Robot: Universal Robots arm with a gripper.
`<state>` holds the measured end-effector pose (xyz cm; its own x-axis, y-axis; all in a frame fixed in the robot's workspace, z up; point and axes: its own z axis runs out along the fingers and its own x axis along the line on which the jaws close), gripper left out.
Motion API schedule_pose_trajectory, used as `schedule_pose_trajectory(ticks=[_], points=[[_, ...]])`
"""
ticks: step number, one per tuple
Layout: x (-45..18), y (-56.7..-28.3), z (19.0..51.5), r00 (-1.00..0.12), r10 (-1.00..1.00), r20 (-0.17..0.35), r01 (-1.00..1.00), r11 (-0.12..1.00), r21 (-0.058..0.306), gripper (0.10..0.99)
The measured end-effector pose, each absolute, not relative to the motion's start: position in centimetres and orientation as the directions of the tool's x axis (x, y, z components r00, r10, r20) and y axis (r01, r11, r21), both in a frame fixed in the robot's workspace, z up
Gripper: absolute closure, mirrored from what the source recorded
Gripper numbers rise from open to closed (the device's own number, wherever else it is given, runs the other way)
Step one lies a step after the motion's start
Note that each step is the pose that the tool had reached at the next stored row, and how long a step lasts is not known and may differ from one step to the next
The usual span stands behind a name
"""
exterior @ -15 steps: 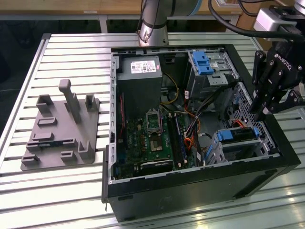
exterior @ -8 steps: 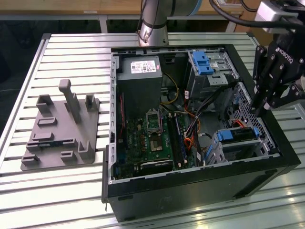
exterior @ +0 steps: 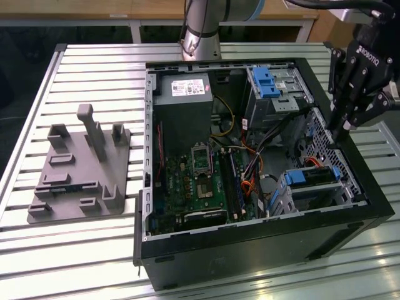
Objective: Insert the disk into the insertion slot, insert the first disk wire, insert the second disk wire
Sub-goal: 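Insert the second disk wire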
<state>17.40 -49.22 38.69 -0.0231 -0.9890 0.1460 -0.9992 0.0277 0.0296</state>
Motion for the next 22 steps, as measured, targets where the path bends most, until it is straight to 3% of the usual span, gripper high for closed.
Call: schedule_pose_trajectory(ticks=[11, 22], points=[[16.5, -46.2, 38.4, -0.023, -0.967, 0.252, -0.999, 0.031, 0.026, 0.788], [15.0, -45.7, 37.3, -0.009, -0.961, 0.278, -1.0, 0.017, 0.025, 0.788]])
